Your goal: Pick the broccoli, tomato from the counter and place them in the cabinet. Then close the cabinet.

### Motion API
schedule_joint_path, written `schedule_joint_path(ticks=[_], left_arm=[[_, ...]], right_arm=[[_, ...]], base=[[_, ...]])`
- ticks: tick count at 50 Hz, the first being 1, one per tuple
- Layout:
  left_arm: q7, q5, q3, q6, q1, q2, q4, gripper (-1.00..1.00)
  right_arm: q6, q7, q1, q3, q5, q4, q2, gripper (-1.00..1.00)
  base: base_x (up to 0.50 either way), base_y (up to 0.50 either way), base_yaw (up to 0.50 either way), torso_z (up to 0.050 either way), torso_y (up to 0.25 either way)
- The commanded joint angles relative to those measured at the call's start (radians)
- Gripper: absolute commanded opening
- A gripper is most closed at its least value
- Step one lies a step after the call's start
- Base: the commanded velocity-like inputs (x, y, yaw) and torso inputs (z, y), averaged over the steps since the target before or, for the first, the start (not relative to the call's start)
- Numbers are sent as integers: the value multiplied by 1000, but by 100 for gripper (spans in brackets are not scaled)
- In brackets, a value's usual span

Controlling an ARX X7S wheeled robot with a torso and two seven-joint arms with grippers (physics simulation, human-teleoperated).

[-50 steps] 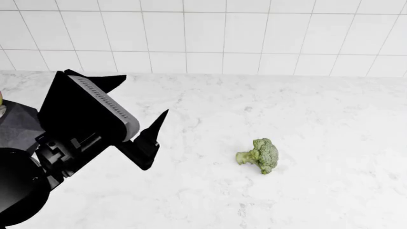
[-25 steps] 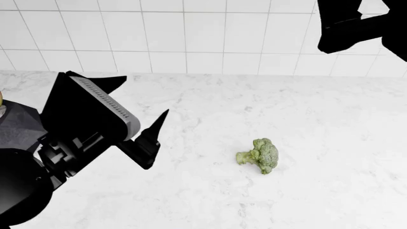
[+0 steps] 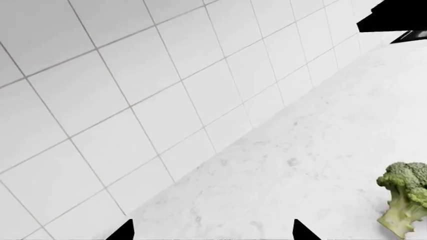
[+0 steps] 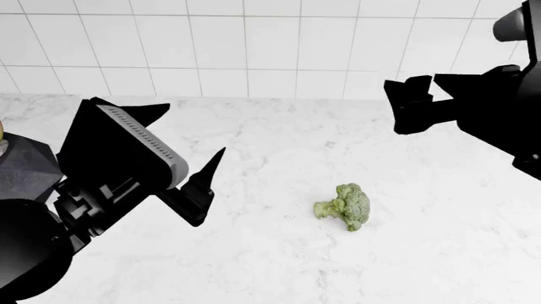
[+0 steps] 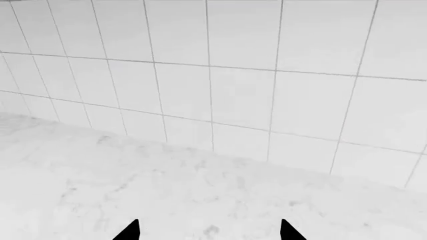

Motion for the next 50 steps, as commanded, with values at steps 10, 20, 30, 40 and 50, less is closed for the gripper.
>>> schedule_joint_path(ticks=[10,20,30,40,50], left_arm=[[-1,12,13,22,21,-6,-4,100],[3,28,22,44,45,-9,-8,100],[0,26,26,47,47,-9,-6,100],[-2,27,30,54,52,-10,-5,100],[2,39,40,67,58,-13,-12,100]], right_arm=[[-89,-162,-166,11,-53,-121,76,100],[-200,-240,-307,43,-90,-248,155,100],[-310,-289,-424,82,-105,-339,217,100],[-384,-333,-505,105,-96,-385,254,100],[-441,-382,-570,118,-92,-425,272,100]], base=[[0,0,0,0,0],[0,0,0,0,0],[0,0,0,0,0],[0,0,0,0,0],[0,0,0,0,0]])
